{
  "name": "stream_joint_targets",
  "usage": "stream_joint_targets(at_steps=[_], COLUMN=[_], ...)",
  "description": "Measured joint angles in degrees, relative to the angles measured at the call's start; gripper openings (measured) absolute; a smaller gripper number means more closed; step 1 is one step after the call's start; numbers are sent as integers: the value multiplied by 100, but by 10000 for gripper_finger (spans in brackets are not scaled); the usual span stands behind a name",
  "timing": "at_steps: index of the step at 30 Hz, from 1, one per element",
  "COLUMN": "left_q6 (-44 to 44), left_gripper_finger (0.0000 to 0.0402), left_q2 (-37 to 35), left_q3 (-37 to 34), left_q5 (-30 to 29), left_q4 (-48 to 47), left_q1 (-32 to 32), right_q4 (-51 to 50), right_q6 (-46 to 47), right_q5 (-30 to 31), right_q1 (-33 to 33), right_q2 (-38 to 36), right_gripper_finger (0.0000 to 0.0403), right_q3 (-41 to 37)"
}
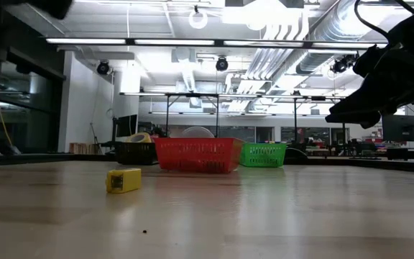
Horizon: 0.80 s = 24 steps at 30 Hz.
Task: Pick and place Stapler, Stapler remover, tape
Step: Put the red stapler into the red basket
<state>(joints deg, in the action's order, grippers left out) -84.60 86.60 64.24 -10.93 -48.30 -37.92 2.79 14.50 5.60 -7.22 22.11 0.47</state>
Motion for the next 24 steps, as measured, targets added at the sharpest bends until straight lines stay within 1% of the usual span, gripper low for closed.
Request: stream_joint_targets(at_steps=[3, 7, 13, 16, 24], left_q6=[-270, -491, -530, -529, -513], left_gripper_finger=[192, 192, 192, 192, 192], left_q2=[211, 524, 978, 1195, 1427], left_q3=[-2, -4, -4, -4, -2], left_q5=[457, 1141, 1766, 1932, 1935], left_q4=[105, 122, 240, 242, 450], left_q1=[-217, -344, -338, -338, -338], right_q4=[0, 0, 2, 1, 0], right_q6=[0, 1, 0, 0, 0], right_q5=[1, 1, 1, -1, 1], right_q1=[-2, 0, 0, -1, 0], right_q2=[0, 0, 0, 0, 0], right_gripper_finger=[197, 197, 197, 197, 197], right_q3=[0, 0, 0, 0, 0])
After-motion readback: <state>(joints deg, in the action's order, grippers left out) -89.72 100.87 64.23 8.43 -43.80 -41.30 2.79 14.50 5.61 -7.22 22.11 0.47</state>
